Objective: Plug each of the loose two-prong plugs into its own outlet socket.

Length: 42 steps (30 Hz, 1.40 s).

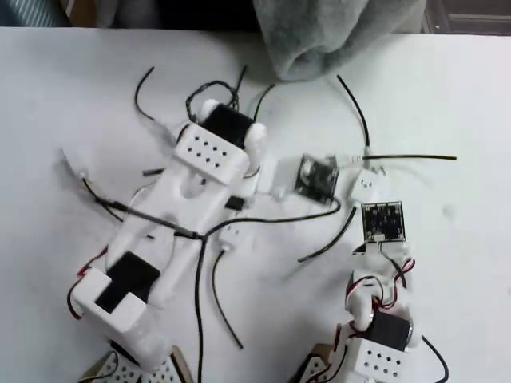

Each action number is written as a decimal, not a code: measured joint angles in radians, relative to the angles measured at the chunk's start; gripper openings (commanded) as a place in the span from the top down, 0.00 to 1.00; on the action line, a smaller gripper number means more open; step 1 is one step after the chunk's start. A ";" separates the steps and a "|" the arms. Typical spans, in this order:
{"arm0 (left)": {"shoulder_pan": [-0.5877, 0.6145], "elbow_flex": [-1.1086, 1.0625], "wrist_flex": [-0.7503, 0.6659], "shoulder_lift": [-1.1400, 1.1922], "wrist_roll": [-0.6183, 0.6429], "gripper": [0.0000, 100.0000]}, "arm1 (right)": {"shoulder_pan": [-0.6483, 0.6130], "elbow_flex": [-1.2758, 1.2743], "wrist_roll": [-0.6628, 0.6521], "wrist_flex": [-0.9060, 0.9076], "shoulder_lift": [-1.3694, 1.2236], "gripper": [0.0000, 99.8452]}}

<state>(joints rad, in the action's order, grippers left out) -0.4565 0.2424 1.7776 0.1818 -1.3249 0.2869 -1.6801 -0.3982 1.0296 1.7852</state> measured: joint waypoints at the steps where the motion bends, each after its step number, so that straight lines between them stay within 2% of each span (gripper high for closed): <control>1: 0.002 -0.020 0.000 0.000 -0.028 0.98 | 0.000 0.000 0.000 0.000 0.000 0.98; 10: 0.008 -0.064 -0.009 0.017 -0.058 0.98 | 0.000 0.000 0.000 -0.006 0.000 0.98; 17: 0.011 -0.063 -0.009 0.143 -0.060 0.98 | 0.000 0.000 0.000 -0.006 0.000 0.98; 28: -0.003 0.129 -0.009 0.310 -0.060 0.98 | 0.000 0.000 0.000 -0.006 0.000 0.98; 42: -0.014 0.150 -0.034 0.367 -0.060 0.98 | 0.000 0.000 0.000 -0.006 0.000 0.98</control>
<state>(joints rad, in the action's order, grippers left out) -0.4703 0.3928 1.7438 0.5485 -1.3848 0.2869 -1.6801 -0.3982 1.0234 1.7852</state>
